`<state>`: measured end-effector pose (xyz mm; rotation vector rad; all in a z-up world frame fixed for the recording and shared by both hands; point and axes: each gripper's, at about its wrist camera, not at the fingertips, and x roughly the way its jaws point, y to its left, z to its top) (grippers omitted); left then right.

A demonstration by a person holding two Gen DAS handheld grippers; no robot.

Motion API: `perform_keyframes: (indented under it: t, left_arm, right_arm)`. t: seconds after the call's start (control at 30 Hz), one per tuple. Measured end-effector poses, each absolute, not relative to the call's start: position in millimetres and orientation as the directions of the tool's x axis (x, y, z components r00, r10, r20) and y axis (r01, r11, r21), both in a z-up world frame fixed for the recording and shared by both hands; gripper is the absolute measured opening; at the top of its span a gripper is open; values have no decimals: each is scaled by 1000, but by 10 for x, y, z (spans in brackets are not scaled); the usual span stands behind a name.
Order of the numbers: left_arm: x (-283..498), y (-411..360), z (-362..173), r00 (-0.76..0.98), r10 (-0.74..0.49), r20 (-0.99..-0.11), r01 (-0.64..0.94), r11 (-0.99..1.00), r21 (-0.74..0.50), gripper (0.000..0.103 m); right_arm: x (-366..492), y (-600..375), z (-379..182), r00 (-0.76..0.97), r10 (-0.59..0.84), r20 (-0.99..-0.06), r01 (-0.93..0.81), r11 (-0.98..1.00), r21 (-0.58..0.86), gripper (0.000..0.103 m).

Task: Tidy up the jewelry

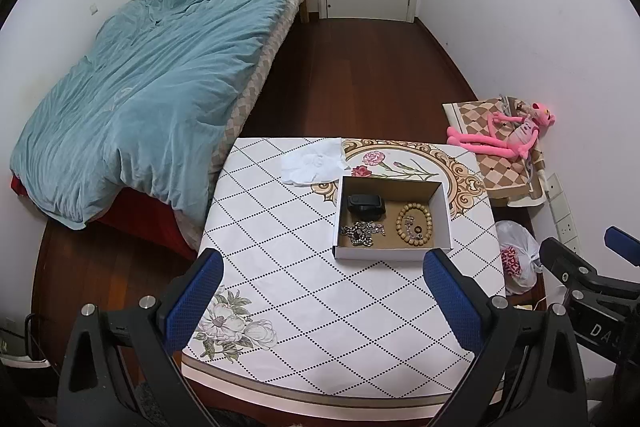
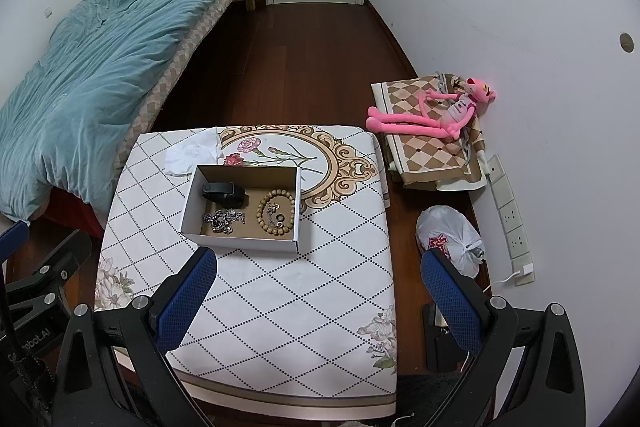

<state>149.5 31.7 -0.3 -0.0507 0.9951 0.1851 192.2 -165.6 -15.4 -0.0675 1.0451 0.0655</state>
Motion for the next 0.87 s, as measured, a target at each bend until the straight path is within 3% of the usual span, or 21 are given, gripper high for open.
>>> perform_keyframes:
  t: [0.87]
  left_arm:
    - [1455,293,10,532,124,-837,-189,982,25,102]
  right_arm:
    - [1913,-1682,-134,498,22,-867,-86,996,-24,103]
